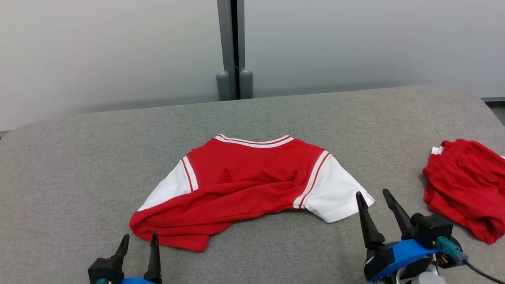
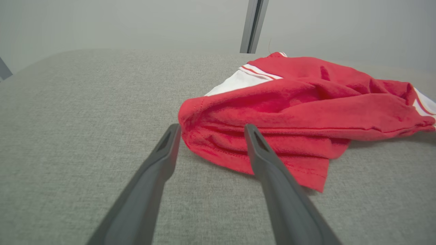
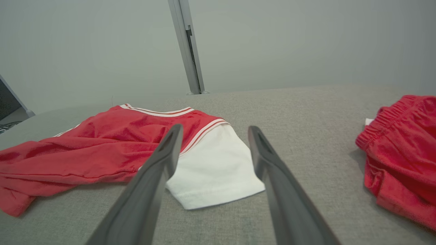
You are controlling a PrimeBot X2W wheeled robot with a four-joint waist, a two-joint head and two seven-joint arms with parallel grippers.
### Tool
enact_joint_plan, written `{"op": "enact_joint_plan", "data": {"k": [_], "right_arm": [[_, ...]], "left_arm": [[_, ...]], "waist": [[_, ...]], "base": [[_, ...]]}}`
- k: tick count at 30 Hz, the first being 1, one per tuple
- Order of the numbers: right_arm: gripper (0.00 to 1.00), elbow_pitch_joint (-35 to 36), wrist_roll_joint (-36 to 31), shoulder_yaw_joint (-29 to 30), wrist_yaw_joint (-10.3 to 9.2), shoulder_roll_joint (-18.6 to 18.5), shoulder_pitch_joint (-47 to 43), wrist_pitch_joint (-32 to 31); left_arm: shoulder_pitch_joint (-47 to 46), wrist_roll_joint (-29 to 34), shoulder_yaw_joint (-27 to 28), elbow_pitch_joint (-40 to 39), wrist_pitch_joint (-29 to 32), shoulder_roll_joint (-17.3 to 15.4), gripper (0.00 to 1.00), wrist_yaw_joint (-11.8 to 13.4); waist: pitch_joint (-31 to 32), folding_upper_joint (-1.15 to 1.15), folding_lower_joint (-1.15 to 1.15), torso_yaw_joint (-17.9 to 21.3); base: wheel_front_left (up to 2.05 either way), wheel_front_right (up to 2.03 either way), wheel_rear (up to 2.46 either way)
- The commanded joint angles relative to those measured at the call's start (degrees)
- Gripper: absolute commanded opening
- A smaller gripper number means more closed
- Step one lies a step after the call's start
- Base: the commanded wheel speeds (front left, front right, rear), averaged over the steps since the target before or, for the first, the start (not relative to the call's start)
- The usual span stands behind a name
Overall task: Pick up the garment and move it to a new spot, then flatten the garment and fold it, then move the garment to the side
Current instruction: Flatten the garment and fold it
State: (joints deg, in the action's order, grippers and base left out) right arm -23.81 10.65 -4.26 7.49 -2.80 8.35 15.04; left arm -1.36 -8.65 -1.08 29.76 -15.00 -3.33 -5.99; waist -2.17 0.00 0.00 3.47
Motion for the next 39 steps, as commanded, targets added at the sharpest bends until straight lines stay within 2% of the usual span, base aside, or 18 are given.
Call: {"op": "enact_joint_plan", "data": {"k": [1, 12, 13, 14, 15, 24, 34, 39], "right_arm": [[1.0, 0.0, 0.3, 0.0, 0.02, -0.2, 0.7, 0.2], [1.0, 0.6, 0.4, 0.7, 0.02, -0.2, 1.0, 0.2], [1.0, 0.7, 0.5, 0.7, 0.02, -0.2, 1.1, 0.2], [1.0, 0.7, 0.5, 0.8, 0.02, -0.2, 1.3, 0.2], [1.0, 0.8, 0.6, 0.8, 0.02, -0.2, 1.3, 0.2], [1.0, -2.8, -0.5, 3.5, 0.02, -0.2, 2.7, 0.2], [1.0, -17.8, -2.5, 10.2, 0.02, -0.2, 9.1, 0.2], [1.0, -25.1, -5.6, 14.1, 0.02, -0.2, 12.5, 0.2]], "left_arm": [[-1.2, 0.0, 0.1, 0.2, -0.3, -0.3, 1.0, -0.2], [-4.1, -0.1, 1.6, 3.7, -0.3, -1.4, 1.0, -1.1], [-4.2, -0.1, 1.5, 4.0, -0.3, -1.4, 0.85, -1.1], [-4.5, -0.3, 1.4, 4.3, -0.3, -1.5, 0.32, -1.2], [-4.6, -0.4, 1.2, 4.6, -0.3, -1.5, 0.0, -1.3], [-5.8, -1.9, -1.8, 4.3, -0.3, -2.1, 0.0, -1.6], [-6.3, -5.5, -8.7, 2.7, -0.3, -4.7, 0.0, -1.5], [-6.8, -7.0, -11.6, 1.6, -0.3, -5.4, 0.0, -1.5]], "waist": [[-0.1, 0.0, 0.0, 0.5], [-1.5, 0.0, 0.0, 1.9], [-1.7, 0.0, 0.0, 1.9], [-1.9, 0.0, 0.0, 1.9], [-2.0, 0.0, 0.0, 1.8], [-3.3, 0.0, 0.0, -0.1], [-4.9, 0.0, 0.0, -3.5], [-5.8, 0.0, 0.0, -5.3]], "base": [[0.0, 0.0, 0.0], [0.0, 0.0, 0.0], [0.0, 0.0, 0.0], [0.0, 0.0, 0.0], [0.0, 0.0, 0.0], [0.0, 0.0, 0.0], [0.0, 0.0, 0.0], [0.0, 0.0, 0.0]]}}
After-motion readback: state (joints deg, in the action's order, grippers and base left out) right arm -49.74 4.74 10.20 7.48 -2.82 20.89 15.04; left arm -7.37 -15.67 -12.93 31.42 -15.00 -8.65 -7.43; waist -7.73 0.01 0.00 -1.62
